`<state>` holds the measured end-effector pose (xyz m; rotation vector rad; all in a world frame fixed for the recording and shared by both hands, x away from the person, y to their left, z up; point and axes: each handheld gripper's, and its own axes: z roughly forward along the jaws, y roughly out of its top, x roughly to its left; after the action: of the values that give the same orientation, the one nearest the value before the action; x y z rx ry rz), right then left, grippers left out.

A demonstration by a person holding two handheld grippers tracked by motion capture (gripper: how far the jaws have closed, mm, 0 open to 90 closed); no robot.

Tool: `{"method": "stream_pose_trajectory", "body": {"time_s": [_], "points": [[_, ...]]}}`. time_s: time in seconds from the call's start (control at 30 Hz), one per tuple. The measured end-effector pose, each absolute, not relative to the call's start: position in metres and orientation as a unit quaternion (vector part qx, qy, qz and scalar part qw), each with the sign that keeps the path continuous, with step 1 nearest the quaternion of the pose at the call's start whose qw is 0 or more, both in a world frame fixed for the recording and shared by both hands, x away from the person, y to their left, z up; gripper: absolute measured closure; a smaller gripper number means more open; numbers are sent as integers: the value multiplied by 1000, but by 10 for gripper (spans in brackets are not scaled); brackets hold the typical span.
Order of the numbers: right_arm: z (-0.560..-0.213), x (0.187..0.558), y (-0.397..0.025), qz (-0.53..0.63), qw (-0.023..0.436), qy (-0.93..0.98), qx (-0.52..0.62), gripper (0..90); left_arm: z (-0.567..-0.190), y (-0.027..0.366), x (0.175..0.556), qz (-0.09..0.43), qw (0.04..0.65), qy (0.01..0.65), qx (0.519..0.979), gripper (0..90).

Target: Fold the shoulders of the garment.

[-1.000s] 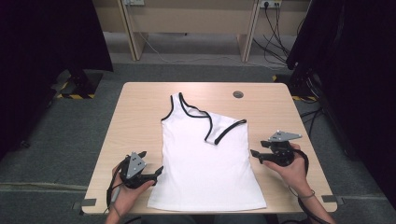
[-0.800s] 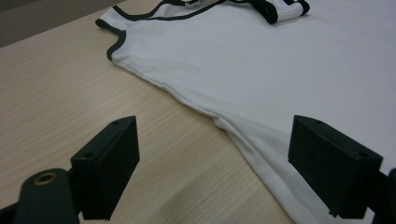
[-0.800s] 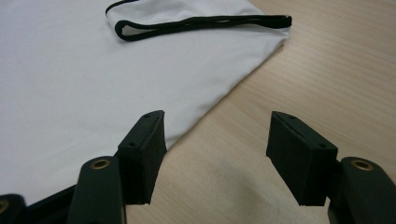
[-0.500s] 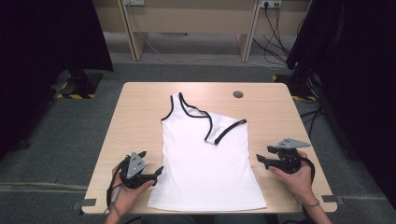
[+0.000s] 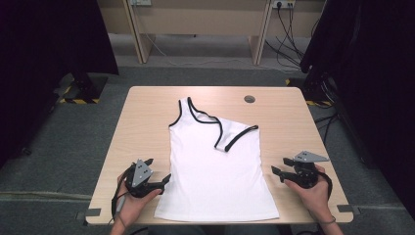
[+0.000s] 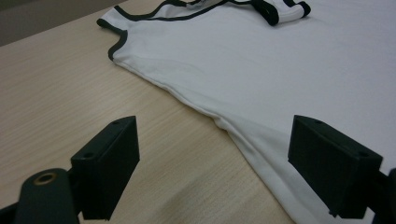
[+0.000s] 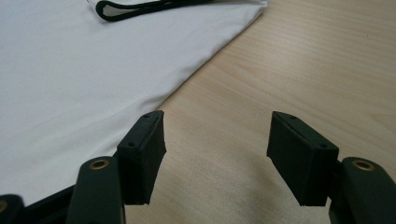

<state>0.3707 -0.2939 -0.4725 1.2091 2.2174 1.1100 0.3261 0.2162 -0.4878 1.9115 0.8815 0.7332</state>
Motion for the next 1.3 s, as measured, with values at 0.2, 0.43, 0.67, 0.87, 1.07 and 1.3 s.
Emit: {"method": "stream_pose_trajectory", "body": {"time_s": [0.2,0.43,0.67,0.87,1.07,1.3], "points": [[-479,370,-293,390,191,789,434,372,-488,217,326,296,444,357,767,157],[-479,370,-293,394,191,787,434,373,-488,217,326,296,446,356,766,157],[-479,370,-293,394,191,789,431,371,-478,217,332,303,461,355,755,159],[-479,370,-293,398,189,787,432,368,-457,207,356,316,470,343,749,162],[-479,370,-294,399,187,788,431,365,-441,192,398,318,477,340,745,162],[-479,370,-295,403,182,787,430,360,-426,178,446,314,466,343,753,163]]}}
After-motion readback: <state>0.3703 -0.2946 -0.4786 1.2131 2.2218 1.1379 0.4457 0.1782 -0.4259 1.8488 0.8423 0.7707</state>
